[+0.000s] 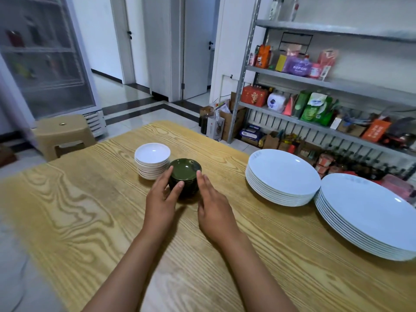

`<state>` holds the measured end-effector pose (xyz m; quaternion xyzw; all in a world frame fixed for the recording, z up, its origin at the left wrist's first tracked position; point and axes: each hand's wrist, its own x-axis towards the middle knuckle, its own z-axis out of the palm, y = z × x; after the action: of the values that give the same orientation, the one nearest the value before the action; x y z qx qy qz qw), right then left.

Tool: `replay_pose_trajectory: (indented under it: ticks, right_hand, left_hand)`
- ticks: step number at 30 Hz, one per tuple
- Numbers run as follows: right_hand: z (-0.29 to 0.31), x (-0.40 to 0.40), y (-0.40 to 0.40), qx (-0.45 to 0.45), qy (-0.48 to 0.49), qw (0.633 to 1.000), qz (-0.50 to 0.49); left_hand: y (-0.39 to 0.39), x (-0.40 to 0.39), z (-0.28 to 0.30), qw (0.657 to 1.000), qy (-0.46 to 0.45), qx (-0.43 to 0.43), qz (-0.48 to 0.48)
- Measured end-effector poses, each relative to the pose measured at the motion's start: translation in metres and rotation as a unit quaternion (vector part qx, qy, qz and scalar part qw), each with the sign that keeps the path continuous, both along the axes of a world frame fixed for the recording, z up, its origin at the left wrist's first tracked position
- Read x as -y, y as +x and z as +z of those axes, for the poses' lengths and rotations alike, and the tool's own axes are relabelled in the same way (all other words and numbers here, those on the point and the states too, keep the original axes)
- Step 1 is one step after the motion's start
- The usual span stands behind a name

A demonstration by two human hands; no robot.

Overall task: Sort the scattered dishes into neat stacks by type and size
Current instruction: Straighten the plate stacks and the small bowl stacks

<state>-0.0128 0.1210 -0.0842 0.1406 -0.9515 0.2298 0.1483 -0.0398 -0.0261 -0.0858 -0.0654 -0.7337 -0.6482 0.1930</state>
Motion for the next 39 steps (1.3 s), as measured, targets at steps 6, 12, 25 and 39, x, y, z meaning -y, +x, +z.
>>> replay_pose_trajectory:
  ticks: [6,12,25,39]
  right_hand:
    - [0.003,-0.006,0.0,0.062,-0.122,0.99,-0.032]
    - [0.001,-0.014,-0.024,0.117,-0.284,0.947,-0.094]
    - [-0.004,-0.025,-0.045,0.05,-0.25,0.937,-0.239]
    - [-0.016,-0.025,-0.052,0.02,-0.086,0.97,-0.225]
  left_hand:
    - [-0.013,-0.012,0.002,0.999,0.004,0.019,-0.048]
    - [-0.056,-0.048,0.007,0.994,0.021,0.033,-0.1]
    - [-0.133,-0.096,0.004,0.978,0.035,0.026,-0.204]
    - [-0.14,-0.113,0.002,0.974,-0.039,-0.007,-0.223]
